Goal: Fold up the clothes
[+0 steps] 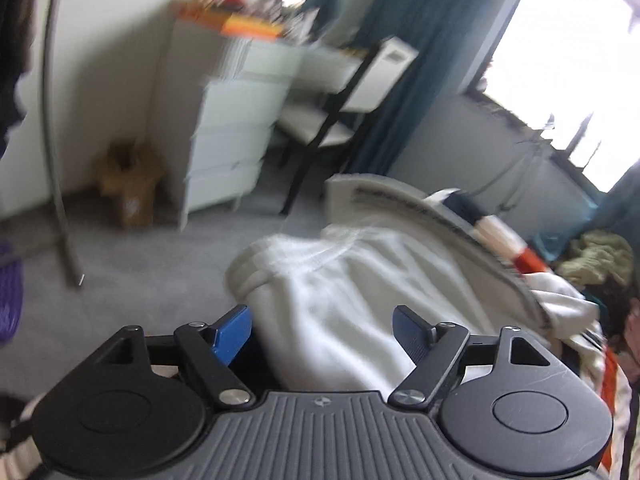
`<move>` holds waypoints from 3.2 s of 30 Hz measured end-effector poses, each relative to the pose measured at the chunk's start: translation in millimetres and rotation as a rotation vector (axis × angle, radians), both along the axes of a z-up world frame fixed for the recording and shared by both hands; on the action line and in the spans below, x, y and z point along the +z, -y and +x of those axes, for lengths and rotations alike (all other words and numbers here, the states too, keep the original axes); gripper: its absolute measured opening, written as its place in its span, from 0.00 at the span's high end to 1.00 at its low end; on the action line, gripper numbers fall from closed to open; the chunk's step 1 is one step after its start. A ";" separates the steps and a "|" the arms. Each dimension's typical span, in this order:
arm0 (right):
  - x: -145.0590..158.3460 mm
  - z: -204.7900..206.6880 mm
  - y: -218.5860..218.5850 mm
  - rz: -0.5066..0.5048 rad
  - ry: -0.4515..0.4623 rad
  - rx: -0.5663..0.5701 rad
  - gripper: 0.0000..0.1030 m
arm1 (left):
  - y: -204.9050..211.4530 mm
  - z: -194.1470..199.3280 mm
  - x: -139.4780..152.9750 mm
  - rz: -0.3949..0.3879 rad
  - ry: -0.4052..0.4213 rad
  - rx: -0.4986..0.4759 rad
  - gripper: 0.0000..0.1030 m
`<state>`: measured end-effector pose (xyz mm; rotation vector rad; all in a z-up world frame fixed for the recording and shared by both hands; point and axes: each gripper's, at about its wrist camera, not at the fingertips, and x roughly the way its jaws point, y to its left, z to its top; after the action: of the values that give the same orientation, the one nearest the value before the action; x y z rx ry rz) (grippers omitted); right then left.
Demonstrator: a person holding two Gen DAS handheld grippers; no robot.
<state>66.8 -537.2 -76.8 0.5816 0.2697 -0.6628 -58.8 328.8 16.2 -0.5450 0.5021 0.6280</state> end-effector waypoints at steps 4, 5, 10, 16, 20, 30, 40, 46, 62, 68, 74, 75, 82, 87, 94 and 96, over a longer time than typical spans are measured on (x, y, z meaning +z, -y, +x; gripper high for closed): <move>5.7 0.8 -49.9 -0.077 0.016 0.196 0.17 | 38.8 10.3 12.5 0.070 0.053 -0.172 0.19; 7.1 1.0 -62.4 -0.097 0.019 0.245 0.17 | 47.9 12.7 14.2 0.069 0.067 -0.212 0.20; 14.2 2.0 -124.8 -0.194 0.039 0.491 0.17 | 95.8 21.5 15.5 0.128 0.093 -0.361 0.14; 18.9 3.5 -179.7 -0.282 0.050 0.691 0.17 | 137.6 34.4 -9.6 0.111 0.078 -0.450 0.14; 18.4 -0.8 -189.6 -0.263 0.053 0.700 0.17 | 171.1 32.6 -12.7 0.234 0.087 -0.517 0.13; 10.4 -10.0 -215.4 -0.246 0.056 0.747 0.17 | 199.2 37.4 -25.7 0.296 0.051 -0.574 0.12; 9.9 -12.4 -216.5 -0.242 0.053 0.743 0.17 | 214.7 71.8 -35.9 0.362 -0.017 -0.658 0.12; -5.8 4.6 -211.1 -0.205 -0.039 0.729 0.17 | 240.3 159.6 -46.2 0.466 -0.046 -0.750 0.12; -63.2 91.8 -199.9 -0.178 -0.067 0.571 0.17 | 387.2 507.4 -114.9 0.507 -0.122 -0.920 0.12; -98.6 121.3 -197.0 -0.085 -0.147 0.582 0.18 | 431.5 579.6 -145.8 0.597 -0.201 -0.942 0.12; -100.4 122.7 -196.5 -0.066 -0.124 0.574 0.18 | 445.2 592.0 -155.6 0.529 -0.231 -0.879 0.68; -100.6 121.7 -195.8 -0.063 -0.121 0.576 0.18 | 446.1 589.7 -150.7 0.527 -0.238 -0.865 0.81; -96.3 111.6 -188.6 -0.061 -0.121 0.554 0.18 | 465.5 549.0 -86.2 0.565 -0.198 -0.854 0.88; -90.0 103.8 -162.5 -0.007 -0.132 0.449 0.18 | 514.2 490.4 -22.4 0.529 -0.085 -0.998 0.89; -88.8 83.0 -115.6 0.113 -0.089 0.248 0.18 | 609.2 412.8 11.6 0.524 0.056 -1.221 1.00; -89.9 80.2 -108.6 0.130 -0.085 0.217 0.18 | 624.6 395.9 14.5 0.500 0.082 -1.261 0.99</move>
<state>147.1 -428.6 -166.8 0.6392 0.4515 -0.4625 337.2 -295.8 30.7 0.2662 0.4847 -0.4809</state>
